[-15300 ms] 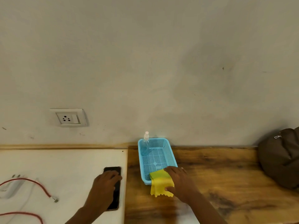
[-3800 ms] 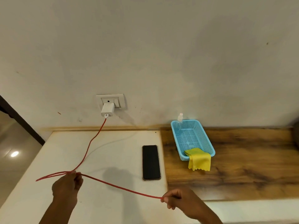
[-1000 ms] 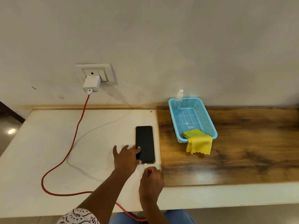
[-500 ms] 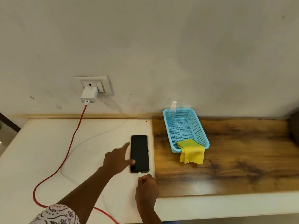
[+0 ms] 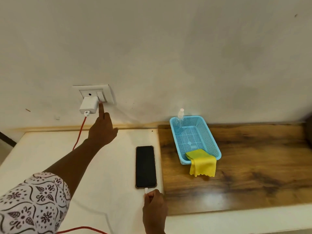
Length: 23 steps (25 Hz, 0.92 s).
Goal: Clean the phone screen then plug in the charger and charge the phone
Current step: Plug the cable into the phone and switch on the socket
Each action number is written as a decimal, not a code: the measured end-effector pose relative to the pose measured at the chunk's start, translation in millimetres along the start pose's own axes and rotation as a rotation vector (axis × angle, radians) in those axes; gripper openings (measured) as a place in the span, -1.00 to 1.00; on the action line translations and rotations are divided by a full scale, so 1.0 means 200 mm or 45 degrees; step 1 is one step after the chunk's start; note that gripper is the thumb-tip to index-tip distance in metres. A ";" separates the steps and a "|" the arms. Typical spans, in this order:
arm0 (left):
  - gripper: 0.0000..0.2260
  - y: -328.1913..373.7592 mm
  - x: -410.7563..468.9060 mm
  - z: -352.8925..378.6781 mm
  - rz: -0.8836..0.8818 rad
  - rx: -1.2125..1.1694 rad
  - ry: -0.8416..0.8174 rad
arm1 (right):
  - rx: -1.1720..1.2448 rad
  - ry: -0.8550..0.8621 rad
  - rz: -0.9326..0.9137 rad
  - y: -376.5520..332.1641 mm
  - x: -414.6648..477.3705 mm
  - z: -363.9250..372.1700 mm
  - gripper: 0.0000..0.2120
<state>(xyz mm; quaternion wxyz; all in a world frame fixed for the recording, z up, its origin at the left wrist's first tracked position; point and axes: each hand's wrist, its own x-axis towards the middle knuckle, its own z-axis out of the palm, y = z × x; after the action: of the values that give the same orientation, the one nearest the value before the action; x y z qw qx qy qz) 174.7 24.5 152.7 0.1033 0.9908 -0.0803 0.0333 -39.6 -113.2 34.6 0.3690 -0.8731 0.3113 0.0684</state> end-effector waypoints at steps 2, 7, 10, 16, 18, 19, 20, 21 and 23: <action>-0.55 0.00 0.03 0.01 0.019 -0.018 -0.003 | 0.007 0.014 -0.018 0.01 0.00 0.01 -0.81; -0.61 0.01 0.06 0.06 -0.056 -0.182 0.035 | 0.005 0.041 -0.074 0.02 0.00 0.03 -0.85; -0.68 0.01 0.09 0.07 -0.089 -0.334 0.022 | -0.007 0.054 -0.097 0.03 0.00 0.04 -0.85; -0.70 -0.04 0.11 0.04 -0.092 -0.390 -0.081 | -0.013 0.047 -0.090 0.04 0.01 0.05 -0.83; -0.55 -0.02 0.07 0.01 -0.113 -0.431 -0.023 | -0.004 0.028 -0.059 0.03 0.01 0.03 -0.83; -0.47 0.01 0.02 0.00 -0.072 -0.430 0.042 | -0.004 0.016 -0.045 0.02 0.00 0.02 -0.82; -0.41 0.03 -0.05 0.00 0.013 -0.402 0.110 | -0.006 0.007 -0.033 0.01 0.00 0.01 -0.81; -0.37 0.06 -0.14 0.03 0.115 -0.357 0.148 | -0.007 -0.002 -0.022 0.00 0.00 0.00 -0.80; -0.31 0.11 -0.35 0.13 0.237 -0.271 0.093 | 0.002 -0.017 0.001 -0.01 -0.01 -0.01 -0.79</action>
<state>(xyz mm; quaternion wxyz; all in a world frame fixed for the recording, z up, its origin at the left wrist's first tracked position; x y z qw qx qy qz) 103.2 9.4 126.1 0.2070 0.9607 -0.1709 0.0700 -39.2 -112.8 37.8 0.3718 -0.8722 0.3092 0.0742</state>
